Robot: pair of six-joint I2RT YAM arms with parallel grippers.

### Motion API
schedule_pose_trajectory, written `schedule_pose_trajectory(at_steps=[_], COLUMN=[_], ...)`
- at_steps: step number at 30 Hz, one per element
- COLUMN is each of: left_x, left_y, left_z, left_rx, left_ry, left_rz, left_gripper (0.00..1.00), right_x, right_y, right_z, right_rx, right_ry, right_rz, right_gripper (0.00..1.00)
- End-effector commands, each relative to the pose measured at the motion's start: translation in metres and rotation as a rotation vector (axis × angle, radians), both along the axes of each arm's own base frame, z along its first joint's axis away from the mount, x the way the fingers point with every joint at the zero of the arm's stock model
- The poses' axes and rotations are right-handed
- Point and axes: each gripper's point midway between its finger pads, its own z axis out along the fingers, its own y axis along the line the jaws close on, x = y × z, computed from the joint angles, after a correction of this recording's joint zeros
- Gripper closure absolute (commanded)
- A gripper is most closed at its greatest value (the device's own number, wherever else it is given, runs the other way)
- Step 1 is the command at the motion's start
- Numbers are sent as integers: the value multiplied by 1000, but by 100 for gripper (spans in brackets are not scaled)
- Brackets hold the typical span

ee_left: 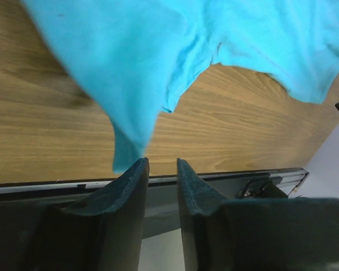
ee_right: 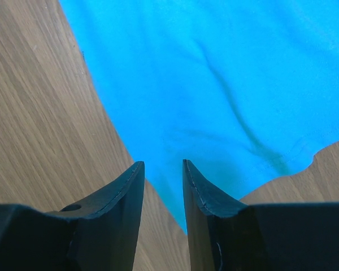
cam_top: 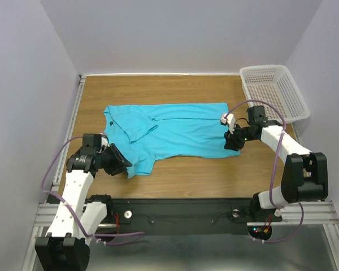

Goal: Fold and stack the t-shirts
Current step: Fold the tshirt

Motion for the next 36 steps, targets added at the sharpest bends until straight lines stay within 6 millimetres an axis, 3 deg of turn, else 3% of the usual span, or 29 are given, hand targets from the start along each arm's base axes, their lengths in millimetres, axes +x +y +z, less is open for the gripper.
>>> schedule_pose_trajectory(at_steps=[1, 3, 4, 6, 10, 11, 15, 18, 23, 27, 36], left_x=[10, 22, 26, 37, 51, 51, 74, 75, 73, 72, 76], left_y=[7, 14, 17, 24, 25, 25, 38, 66, 91, 100, 87], left_z=[41, 59, 62, 61, 31, 15, 0, -19, -42, -51, -77], left_rx=[53, 93, 100, 132, 96, 80, 105, 200, 240, 269, 213], left_ry=[-136, -218, -228, -254, -192, -137, -151, -86, -15, 35, 106], left_rz=[-25, 3, 32, 76, 167, 206, 291, 376, 420, 426, 326], left_gripper=[55, 49, 42, 39, 41, 41, 43, 44, 45, 45, 51], right_x=[8, 9, 10, 10, 8, 8, 7, 6, 7, 7, 9], right_y=[3, 4, 4, 5, 4, 4, 2, 1, 2, 1, 1], right_z=[11, 12, 11, 11, 7, 6, 3, 1, -1, -1, -3], right_rx=[27, 31, 32, 35, 33, 32, 22, 19, 20, 20, 20], right_ry=[-58, -56, -54, -51, -36, -32, -28, -22, -14, -15, -6], right_rz=[13, 14, 13, 13, 11, 8, 3, 2, -2, -5, -13], right_gripper=[61, 61, 61, 61, 61, 61, 61, 61, 61, 61, 61])
